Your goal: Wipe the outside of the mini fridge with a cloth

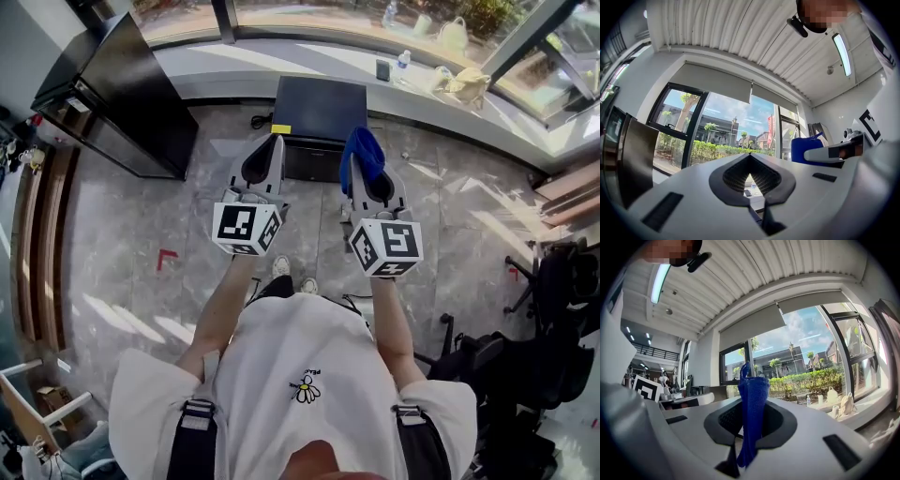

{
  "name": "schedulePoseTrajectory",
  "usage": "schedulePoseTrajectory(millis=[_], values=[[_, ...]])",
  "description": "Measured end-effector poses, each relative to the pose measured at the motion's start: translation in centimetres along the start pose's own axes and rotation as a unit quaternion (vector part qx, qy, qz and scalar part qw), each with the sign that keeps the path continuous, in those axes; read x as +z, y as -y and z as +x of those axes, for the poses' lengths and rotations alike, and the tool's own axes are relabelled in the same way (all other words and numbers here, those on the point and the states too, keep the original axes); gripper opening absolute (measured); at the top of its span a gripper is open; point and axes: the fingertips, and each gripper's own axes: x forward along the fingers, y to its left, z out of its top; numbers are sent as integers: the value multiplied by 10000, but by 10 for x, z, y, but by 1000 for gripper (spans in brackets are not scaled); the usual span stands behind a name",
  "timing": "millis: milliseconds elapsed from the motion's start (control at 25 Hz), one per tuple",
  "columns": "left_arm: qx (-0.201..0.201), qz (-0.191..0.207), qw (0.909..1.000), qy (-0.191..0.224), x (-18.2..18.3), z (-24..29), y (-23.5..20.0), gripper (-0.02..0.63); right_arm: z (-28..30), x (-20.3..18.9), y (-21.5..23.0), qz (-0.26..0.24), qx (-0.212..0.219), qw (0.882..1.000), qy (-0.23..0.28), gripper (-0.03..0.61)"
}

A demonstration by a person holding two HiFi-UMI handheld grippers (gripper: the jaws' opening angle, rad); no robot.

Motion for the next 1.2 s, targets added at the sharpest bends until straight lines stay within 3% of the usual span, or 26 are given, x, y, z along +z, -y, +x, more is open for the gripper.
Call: schedulePoseTrajectory(millis=[160, 320, 480, 680, 840, 1000, 1200], values=[[-111, 95, 9999, 48, 1, 29, -18, 5, 41, -2, 10, -75, -41, 10000, -6, 62], [-168, 373, 9990, -174, -18, 42, -34, 5, 70, -25, 13, 7, -38, 9999, -145, 61], [4, 13, 9998, -219, -44, 57, -52, 5, 82, -40, 20, -12, 88, 9996, -279, 63], [77, 12, 9993, -364, -95, 74, -66, 5, 92, -67, 44, -86, 264, 9992, -281, 63], [35, 251, 9989, -392, -158, 85, -84, 5, 113, -111, 67, -147, 285, 9995, -51, 63], [145, 211, 9990, -380, -251, 86, -116, 5, 144, -191, 80, 42, 429, 9991, 38, 63], [250, 417, 9988, -96, -374, 100, -156, 5, 184, -316, 95, -240, 565, 9971, 458, 63]])
